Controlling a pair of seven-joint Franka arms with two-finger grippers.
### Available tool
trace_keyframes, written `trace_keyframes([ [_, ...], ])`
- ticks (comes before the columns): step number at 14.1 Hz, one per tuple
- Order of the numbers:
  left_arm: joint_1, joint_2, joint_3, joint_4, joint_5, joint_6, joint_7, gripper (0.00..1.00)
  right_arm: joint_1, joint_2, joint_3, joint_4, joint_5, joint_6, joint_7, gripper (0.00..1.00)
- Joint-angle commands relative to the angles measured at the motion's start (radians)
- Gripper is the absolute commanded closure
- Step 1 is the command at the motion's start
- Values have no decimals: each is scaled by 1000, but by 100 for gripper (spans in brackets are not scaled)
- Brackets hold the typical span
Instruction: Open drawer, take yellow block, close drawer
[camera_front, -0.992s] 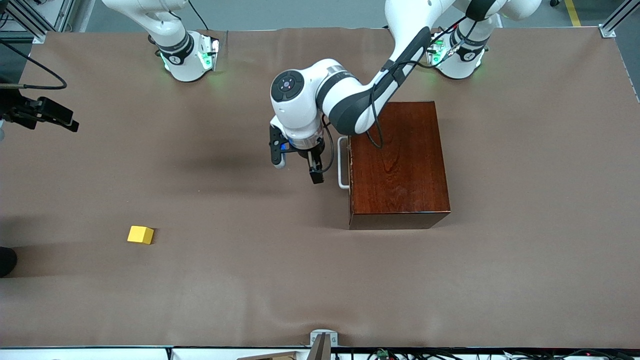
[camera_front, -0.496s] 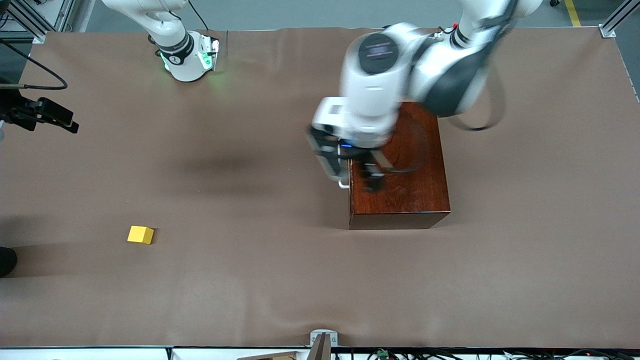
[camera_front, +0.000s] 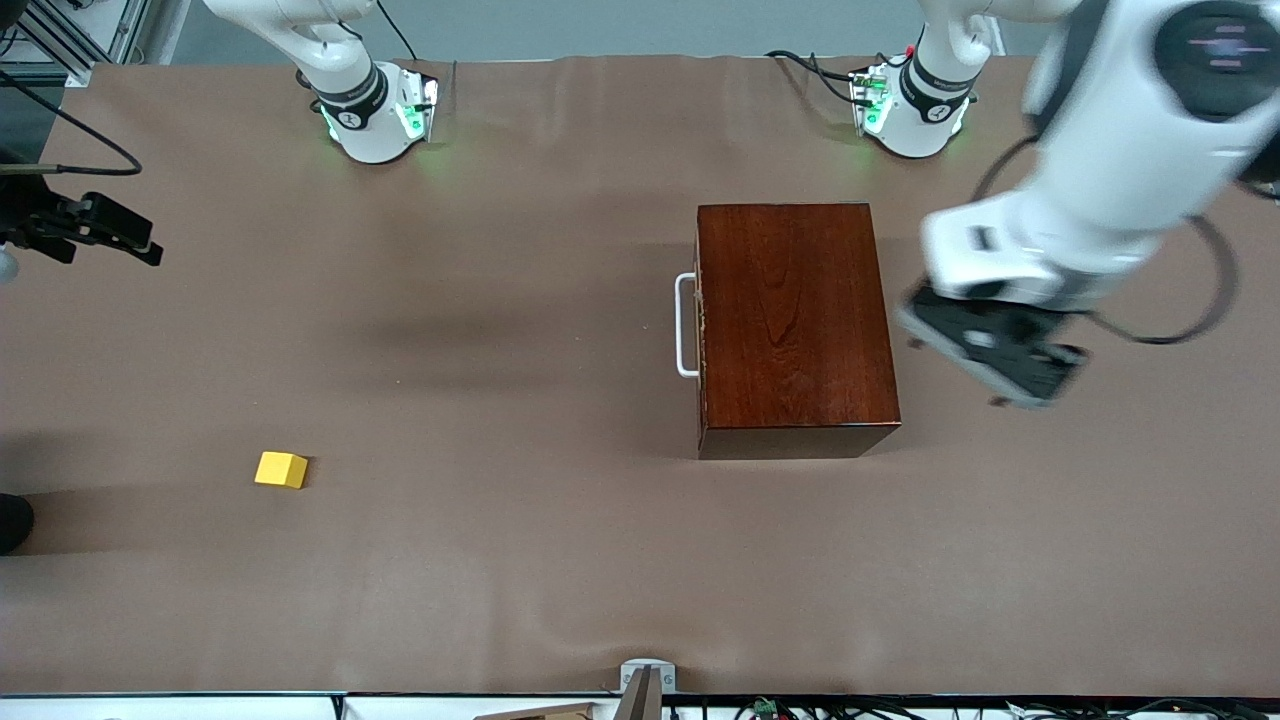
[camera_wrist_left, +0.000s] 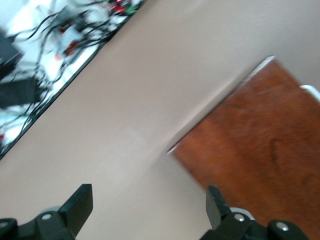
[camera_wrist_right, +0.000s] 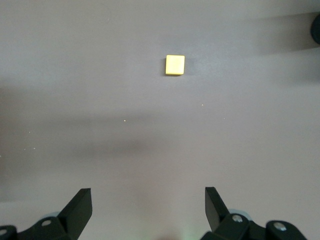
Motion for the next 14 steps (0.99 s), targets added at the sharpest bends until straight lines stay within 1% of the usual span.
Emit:
trace_keyframes([
  [1,112,-49,-14,-34,-59,-12,-10,0,5,-1,-2,14,-25,-9,-4,0],
  [3,171,-82,-14,-36,-104,-75,-19,0,-5,0,-5,13,-23,-1,-4,0],
  [5,188,-112,-5,-40,-97,-157,-65,0,-24,4,-5,8,-9,0,-4,0],
  [7,189,-140,4,-51,-95,-191,-155,0,-25,5,-5,7,-9,20,-7,0],
  [8,176,-160,28,-66,-95,-202,-183,0,-25,7,-5,5,-9,32,-19,0],
  [11,127,-230,107,-170,-107,-192,-215,0,-36,5,-5,-1,-8,22,-45,0],
  [12,120,-255,118,-210,-113,-176,-254,0,-36,7,-6,-1,-8,22,-44,0],
  [14,114,-305,119,-288,-119,-158,-391,0,-33,26,-5,7,3,23,-35,0],
])
